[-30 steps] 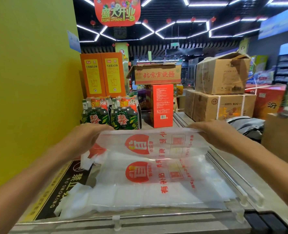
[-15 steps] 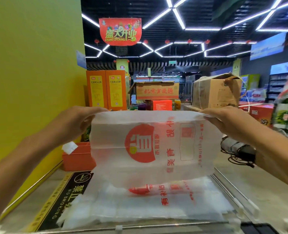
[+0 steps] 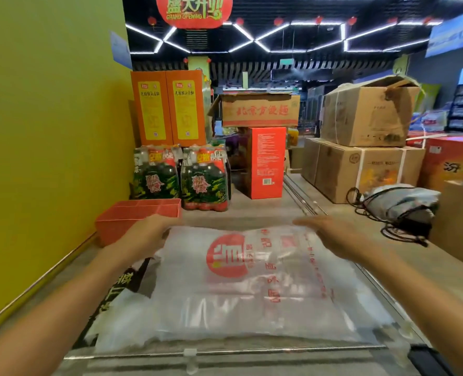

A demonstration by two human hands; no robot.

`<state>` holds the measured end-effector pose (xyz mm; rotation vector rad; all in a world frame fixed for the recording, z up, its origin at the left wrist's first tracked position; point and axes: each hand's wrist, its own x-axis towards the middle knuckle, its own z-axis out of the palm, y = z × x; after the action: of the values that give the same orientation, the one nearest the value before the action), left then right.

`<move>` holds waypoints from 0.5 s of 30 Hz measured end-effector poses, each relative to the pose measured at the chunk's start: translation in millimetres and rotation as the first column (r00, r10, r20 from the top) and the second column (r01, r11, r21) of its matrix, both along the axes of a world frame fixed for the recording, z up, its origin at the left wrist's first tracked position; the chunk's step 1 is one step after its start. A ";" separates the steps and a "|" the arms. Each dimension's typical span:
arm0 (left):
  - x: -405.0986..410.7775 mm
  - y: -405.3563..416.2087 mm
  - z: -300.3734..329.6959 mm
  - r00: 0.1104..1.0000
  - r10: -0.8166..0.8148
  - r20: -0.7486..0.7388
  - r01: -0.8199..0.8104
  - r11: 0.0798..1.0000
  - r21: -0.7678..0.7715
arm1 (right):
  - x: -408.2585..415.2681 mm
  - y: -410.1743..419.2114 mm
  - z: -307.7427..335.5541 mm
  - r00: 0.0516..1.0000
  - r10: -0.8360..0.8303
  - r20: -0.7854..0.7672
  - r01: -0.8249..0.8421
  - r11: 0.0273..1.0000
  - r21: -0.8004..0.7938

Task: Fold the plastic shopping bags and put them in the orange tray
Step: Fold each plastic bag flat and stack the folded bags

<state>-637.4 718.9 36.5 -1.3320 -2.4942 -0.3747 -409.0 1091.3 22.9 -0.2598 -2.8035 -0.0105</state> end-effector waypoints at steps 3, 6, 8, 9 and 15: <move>-7.3 11.5 -36.5 0.999 0.032 -0.016 -0.034 0.984 -0.173 | -8.1 10.3 -39.5 0.993 0.041 0.108 -0.041 0.999 0.000; -12.6 20.6 -62.7 0.999 -0.021 0.031 0.028 0.969 -0.244 | -13.2 8.6 -64.6 0.980 0.068 0.187 -0.059 0.997 -0.053; -10.3 30.4 -73.5 0.993 -0.073 0.090 0.094 0.960 -0.262 | -17.8 -2.2 -70.6 0.967 0.150 0.205 -0.134 0.987 -0.086; -8.8 36.1 -77.1 0.990 -0.096 0.104 0.121 0.957 -0.265 | -20.4 -11.6 -70.9 0.958 0.187 0.218 -0.167 0.980 -0.106; 21.9 76.8 -81.8 0.965 -0.235 0.115 0.255 0.943 -0.215 | -39.9 -46.5 -74.4 0.943 0.287 0.169 -0.262 0.952 -0.156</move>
<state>-615.5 795.8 -45.3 -1.7633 -2.5073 -0.2063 -448.9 1044.7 -51.5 0.1135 -3.0101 0.2263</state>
